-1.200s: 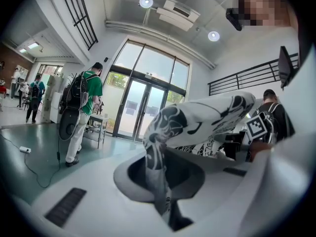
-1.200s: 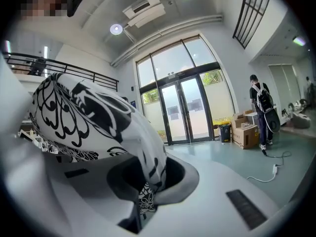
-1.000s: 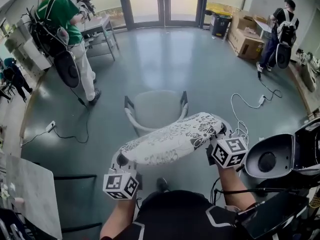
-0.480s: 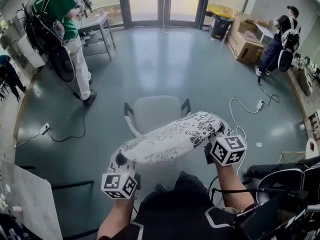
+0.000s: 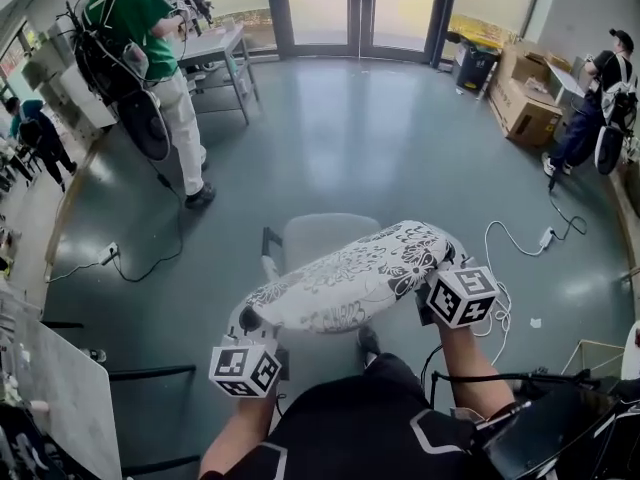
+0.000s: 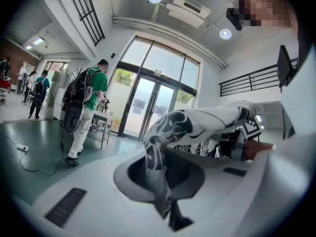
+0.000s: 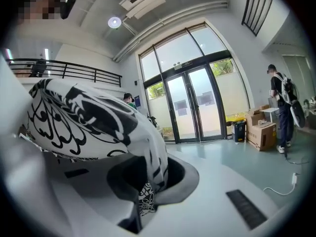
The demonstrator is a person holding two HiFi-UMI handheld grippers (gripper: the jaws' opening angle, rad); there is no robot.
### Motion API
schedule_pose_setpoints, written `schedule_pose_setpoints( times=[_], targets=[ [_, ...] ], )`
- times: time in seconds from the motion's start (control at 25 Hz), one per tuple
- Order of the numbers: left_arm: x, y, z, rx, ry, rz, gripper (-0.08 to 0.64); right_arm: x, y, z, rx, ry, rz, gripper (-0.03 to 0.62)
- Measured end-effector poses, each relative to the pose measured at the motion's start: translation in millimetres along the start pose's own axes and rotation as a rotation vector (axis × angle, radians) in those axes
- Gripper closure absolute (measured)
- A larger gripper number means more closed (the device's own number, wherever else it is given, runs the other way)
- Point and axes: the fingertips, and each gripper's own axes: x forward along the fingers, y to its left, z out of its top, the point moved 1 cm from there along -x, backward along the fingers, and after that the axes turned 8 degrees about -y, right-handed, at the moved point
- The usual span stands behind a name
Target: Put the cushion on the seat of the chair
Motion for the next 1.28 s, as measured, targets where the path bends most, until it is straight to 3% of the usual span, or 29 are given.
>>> schedule_pose_setpoints(
  times=[0.24, 0.4, 0.6, 1.0, 1.28],
  targets=[
    [48, -2, 6, -0.006, 0.010, 0.059, 0.540, 56, -31, 16, 0.006, 0.010, 0.065, 0.569],
    [72, -6, -1, -0.068, 0.021, 0.083, 0.540, 89, -51, 21, -0.005, 0.023, 0.111, 0.569],
    [110, -12, 0, -0.065, 0.036, 0.117, 0.540, 138, -79, 25, -0.006, 0.060, 0.159, 0.569],
    [141, -9, -50, -0.150, 0.080, 0.242, 0.540, 211, -102, -18, -0.039, 0.175, 0.279, 0.569],
    [163, 1, -96, -0.316, 0.124, 0.300, 0.540, 257, -114, -61, -0.034, 0.289, 0.297, 0.569]
  ],
)
